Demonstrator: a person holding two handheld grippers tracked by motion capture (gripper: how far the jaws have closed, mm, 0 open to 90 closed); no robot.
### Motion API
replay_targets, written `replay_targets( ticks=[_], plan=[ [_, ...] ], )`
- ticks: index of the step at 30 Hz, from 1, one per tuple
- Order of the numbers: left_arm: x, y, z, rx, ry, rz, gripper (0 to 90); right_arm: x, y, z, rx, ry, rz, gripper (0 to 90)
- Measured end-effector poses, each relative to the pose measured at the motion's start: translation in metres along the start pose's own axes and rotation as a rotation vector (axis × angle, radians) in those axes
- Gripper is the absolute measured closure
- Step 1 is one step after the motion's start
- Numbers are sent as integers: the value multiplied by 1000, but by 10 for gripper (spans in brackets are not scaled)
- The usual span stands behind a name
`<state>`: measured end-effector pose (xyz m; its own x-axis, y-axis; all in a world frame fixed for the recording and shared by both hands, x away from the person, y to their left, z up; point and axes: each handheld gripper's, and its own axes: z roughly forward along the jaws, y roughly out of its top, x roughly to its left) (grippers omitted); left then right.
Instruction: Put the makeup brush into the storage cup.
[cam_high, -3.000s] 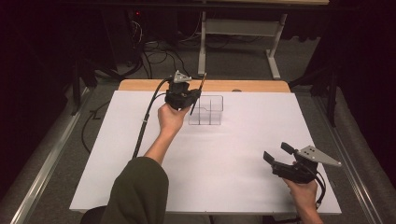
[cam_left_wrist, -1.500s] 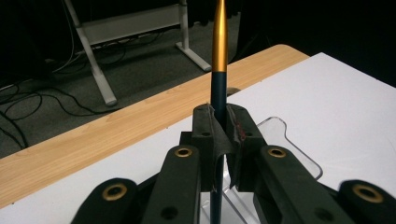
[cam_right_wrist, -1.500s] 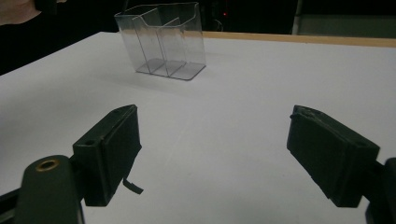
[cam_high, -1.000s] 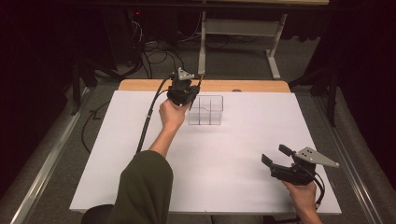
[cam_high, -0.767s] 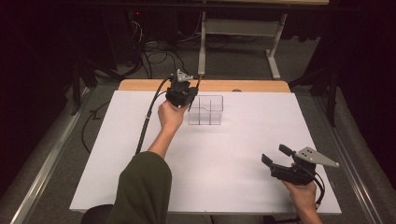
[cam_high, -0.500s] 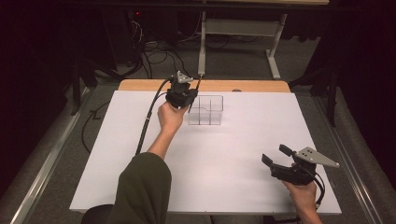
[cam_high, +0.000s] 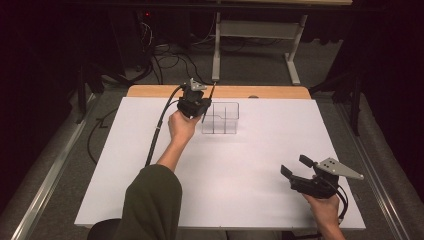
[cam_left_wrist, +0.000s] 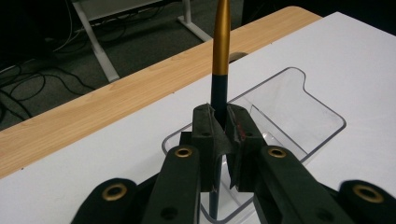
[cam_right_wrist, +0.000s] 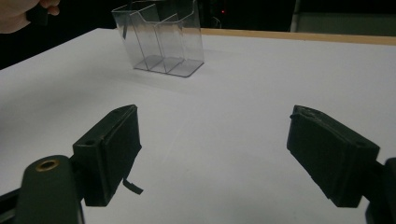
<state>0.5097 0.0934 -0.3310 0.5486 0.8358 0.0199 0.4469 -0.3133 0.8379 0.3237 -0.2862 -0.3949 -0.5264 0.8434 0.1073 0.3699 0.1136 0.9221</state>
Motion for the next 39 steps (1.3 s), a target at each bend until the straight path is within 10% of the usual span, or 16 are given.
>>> replay_targets(
  ticks=[5,12,39],
  plan=[
    [0,-1,0,25,-18,5,819,1,0,1,4,3,-4,188],
    [0,0,-7,8,-74,-31,550,1,1,0,-2,-1,-3,189],
    [6,0,-50,-72,-82,-29,305,-1,1,1,-5,-12,1,188]
  ],
)
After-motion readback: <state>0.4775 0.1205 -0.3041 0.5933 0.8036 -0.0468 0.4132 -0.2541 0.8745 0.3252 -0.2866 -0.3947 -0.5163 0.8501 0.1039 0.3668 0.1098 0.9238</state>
